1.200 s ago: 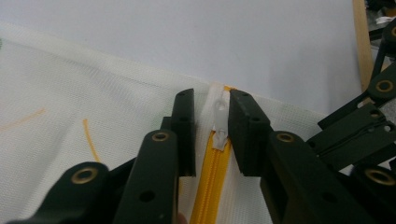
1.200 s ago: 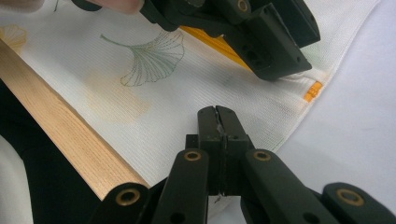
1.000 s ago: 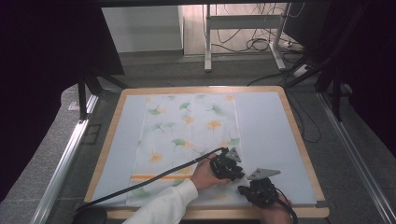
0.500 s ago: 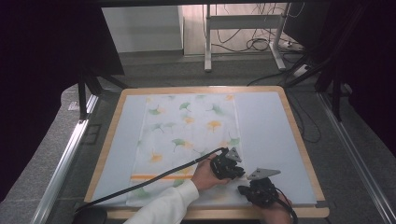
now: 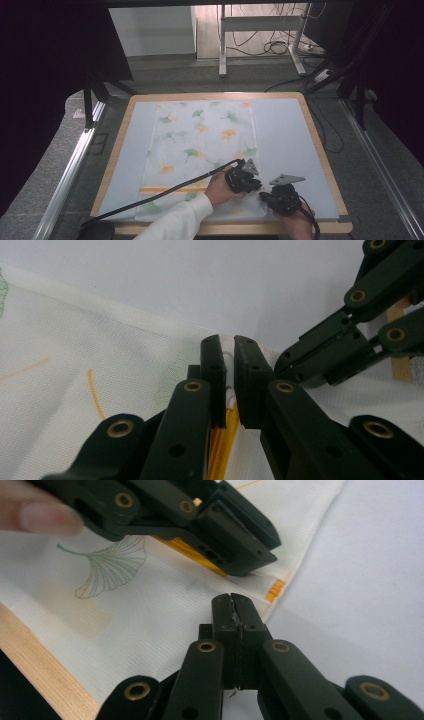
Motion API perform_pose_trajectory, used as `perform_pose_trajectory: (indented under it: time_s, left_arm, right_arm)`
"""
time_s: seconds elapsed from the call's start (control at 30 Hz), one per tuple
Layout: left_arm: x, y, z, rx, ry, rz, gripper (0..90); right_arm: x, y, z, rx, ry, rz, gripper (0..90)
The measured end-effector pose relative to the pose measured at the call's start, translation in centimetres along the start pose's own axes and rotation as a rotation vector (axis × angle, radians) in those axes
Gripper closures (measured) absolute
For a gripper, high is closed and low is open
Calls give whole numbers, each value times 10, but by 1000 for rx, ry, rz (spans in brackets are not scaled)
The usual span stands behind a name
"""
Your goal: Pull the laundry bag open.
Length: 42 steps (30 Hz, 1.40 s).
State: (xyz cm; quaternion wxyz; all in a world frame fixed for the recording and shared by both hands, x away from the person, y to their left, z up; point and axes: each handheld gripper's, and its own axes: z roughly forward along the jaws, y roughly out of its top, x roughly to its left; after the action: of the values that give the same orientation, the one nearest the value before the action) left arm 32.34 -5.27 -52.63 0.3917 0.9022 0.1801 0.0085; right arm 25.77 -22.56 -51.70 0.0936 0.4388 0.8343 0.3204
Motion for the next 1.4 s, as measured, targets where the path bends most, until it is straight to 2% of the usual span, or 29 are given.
perform_pose_trajectory:
  time_s: [0.07,0.23,0.37,0.5,0.67,0.8,1.03,1.17,1.3,1.33,1.4]
  left_arm:
    - [0,0,0,7,-3,2,850]
    - [0,-1,-2,19,-1,12,853]
    - [0,-2,-3,21,3,18,853]
    - [3,-6,-6,13,-14,-5,855]
    - [2,-7,-9,32,-4,13,856]
    - [4,-9,-11,35,-9,6,857]
    - [3,-11,-14,51,0,25,860]
    - [5,-14,-16,43,-9,2,864]
    - [4,-16,-18,49,-8,11,869]
    - [5,-16,-19,60,-10,24,871]
    - [5,-17,-19,46,-15,3,872]
  right_arm:
    - [-1,0,0,-2,0,3,892]
    - [-5,-1,0,-5,25,45,894]
    - [-5,-1,0,-5,24,47,895]
    - [-5,-2,0,-7,29,53,895]
    - [-6,-2,0,-5,33,56,895]
    - [-6,-2,0,-6,33,54,895]
    - [-6,-2,0,-8,37,60,896]
    - [-7,-2,0,-10,38,58,896]
    - [-7,-2,0,-7,42,59,895]
    - [-7,-2,0,-7,42,59,895]
    - [-7,-2,0,-8,40,59,895]
